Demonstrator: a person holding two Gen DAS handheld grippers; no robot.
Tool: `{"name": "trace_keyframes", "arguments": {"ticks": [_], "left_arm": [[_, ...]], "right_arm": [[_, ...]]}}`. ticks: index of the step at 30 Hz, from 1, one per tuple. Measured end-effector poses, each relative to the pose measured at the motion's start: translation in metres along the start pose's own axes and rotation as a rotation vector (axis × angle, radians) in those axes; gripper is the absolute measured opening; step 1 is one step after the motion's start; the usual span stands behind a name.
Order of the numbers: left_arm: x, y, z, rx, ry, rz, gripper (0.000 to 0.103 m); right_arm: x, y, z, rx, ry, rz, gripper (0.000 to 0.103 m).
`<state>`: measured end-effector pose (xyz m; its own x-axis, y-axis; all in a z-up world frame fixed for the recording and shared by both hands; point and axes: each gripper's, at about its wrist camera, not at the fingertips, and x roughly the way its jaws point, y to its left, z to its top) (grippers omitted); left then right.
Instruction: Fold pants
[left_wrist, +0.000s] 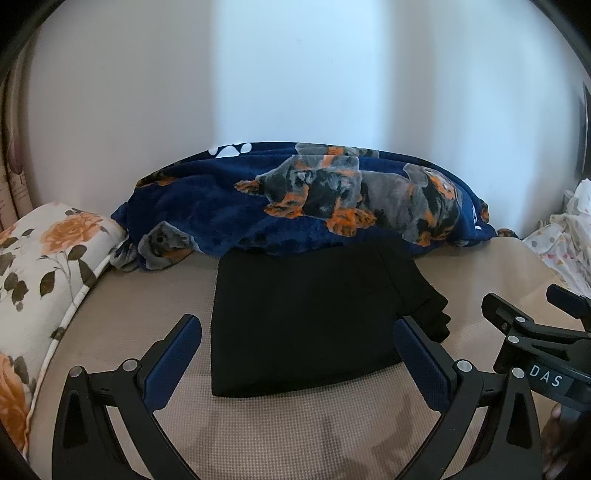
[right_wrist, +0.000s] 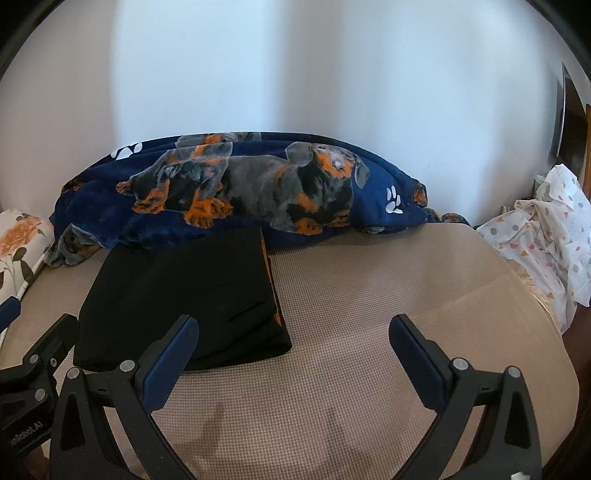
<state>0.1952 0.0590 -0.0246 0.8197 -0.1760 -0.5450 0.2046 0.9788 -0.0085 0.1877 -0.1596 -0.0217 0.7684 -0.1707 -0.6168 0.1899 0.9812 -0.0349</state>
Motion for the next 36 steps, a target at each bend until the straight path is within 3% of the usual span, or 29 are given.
{"name": "trace_keyframes", "arguments": {"ticks": [36], "left_arm": [[0.014, -0.007, 0.000, 0.008, 0.007, -0.007, 0.103]], "right_arm": [[0.009, 0.000, 0.002, 0.000, 0.006, -0.003, 0.102]]}}
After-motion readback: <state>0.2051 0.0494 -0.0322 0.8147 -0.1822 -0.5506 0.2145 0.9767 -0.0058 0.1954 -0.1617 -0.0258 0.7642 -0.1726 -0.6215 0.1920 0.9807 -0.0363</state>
